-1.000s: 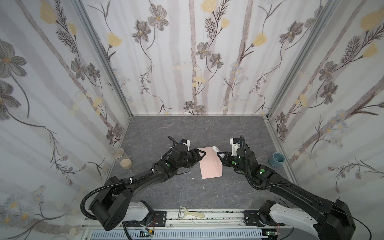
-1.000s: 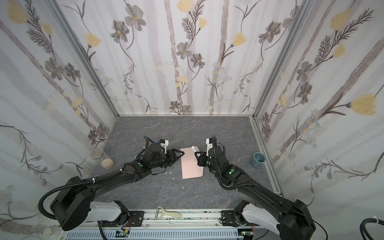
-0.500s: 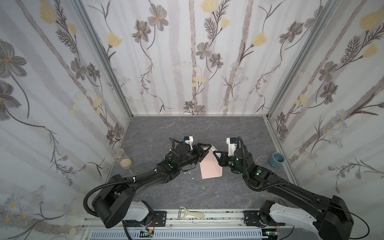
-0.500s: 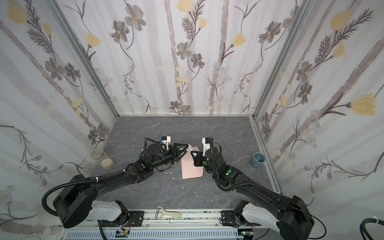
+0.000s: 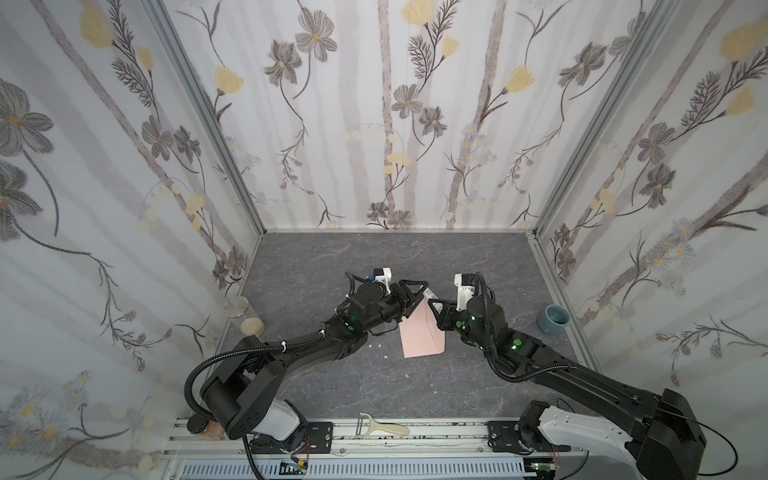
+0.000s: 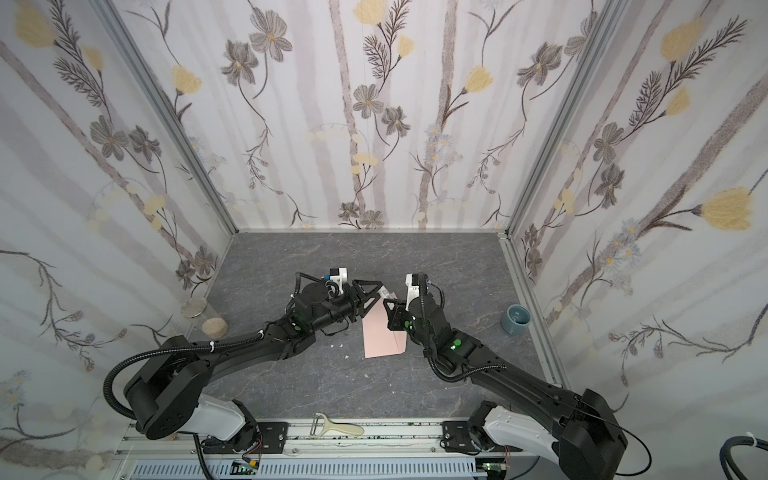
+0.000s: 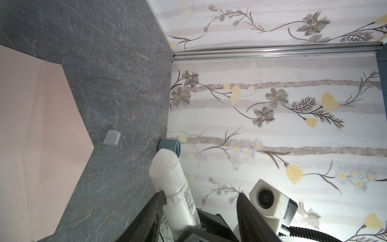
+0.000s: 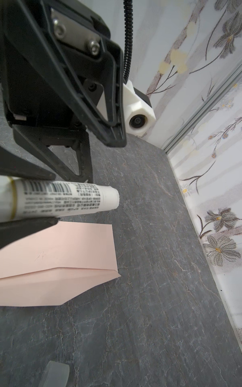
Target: Place the letter into the envelope and seal it
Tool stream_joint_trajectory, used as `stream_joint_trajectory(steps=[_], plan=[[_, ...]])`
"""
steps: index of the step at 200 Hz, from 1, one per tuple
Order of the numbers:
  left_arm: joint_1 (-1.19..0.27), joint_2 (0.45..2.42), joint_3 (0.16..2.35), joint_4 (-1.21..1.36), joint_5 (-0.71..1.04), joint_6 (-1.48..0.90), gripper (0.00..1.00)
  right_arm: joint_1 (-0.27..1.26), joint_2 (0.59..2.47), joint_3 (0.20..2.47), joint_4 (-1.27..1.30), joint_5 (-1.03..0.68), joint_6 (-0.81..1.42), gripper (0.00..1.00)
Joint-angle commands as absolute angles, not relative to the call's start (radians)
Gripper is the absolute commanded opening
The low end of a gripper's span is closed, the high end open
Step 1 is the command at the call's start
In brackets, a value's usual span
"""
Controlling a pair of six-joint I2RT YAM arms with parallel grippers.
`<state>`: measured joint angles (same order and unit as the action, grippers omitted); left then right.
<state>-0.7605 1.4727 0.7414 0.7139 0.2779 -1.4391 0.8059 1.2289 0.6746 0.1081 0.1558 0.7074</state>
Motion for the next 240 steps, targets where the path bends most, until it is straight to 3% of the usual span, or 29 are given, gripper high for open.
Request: stream_joint_trajectory(steps=[1,100,185,240], plan=[[-0.76,1.473,0.738,0.77,0.283,-1.462,0.59,0.807,1.226,0.681,0.173,0.183,0.698,0.0],[-0.765,1.571,0.796,0.852,0.303,-1.485,0.4,0.813,1.258,0.703,0.199,0.195,0.698,0.0],[-0.767,1.611,0.818,0.897,0.313,-1.515,0.39,0.852,1.282,0.71,0.22,0.218,0.704,0.0],[-0.767,1.618,0.812,0.917,0.318,-1.529,0.2,0.861,1.29,0.71,0.217,0.239,0.704,0.0]])
